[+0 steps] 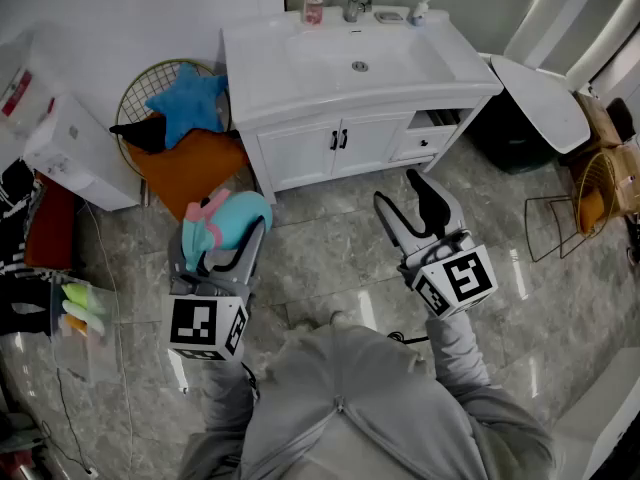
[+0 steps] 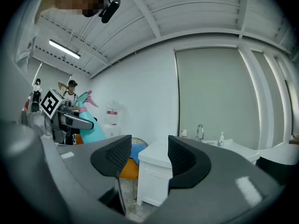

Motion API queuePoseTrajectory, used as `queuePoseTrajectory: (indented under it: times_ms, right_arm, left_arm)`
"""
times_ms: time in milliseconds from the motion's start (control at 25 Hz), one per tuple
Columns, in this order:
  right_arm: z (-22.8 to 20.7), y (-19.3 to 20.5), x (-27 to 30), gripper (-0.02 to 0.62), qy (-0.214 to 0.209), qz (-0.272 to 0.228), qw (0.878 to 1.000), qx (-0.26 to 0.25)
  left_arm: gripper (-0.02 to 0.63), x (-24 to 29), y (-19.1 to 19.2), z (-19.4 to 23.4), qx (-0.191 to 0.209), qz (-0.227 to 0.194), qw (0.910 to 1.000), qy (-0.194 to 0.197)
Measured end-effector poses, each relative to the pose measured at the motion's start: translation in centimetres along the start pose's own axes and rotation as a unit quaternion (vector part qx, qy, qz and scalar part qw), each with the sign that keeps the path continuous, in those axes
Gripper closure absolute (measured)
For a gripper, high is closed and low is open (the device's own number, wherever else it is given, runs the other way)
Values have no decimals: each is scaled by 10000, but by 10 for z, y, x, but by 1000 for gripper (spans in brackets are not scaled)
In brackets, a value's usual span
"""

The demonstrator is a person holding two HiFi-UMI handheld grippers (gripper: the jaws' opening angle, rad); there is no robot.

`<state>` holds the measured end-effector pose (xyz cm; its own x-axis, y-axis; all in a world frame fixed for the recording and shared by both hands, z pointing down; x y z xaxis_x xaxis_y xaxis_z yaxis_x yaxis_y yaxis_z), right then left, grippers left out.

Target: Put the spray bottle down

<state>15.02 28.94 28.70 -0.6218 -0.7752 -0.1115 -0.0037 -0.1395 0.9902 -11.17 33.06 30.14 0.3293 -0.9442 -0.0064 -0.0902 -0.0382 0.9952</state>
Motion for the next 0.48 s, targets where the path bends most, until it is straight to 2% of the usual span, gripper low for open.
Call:
queuePoseTrajectory:
  times_ms: [480]
  right_arm:
    - [-2,3,0,357,0,4,10000,14]
  left_arm:
    - [221,3,2,-2,-13,-11,10000,-6]
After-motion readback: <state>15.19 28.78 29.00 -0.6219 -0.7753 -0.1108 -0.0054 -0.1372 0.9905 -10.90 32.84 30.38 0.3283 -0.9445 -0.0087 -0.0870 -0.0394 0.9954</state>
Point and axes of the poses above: the fingertips, and each gripper's own axes: x forward along the fingers, z to its left, y out of its underside, the point moved 4 cm from there along -x, backward along the fingers, and after that the axes turned 6 degrees about -z, right-handed, at the moved point
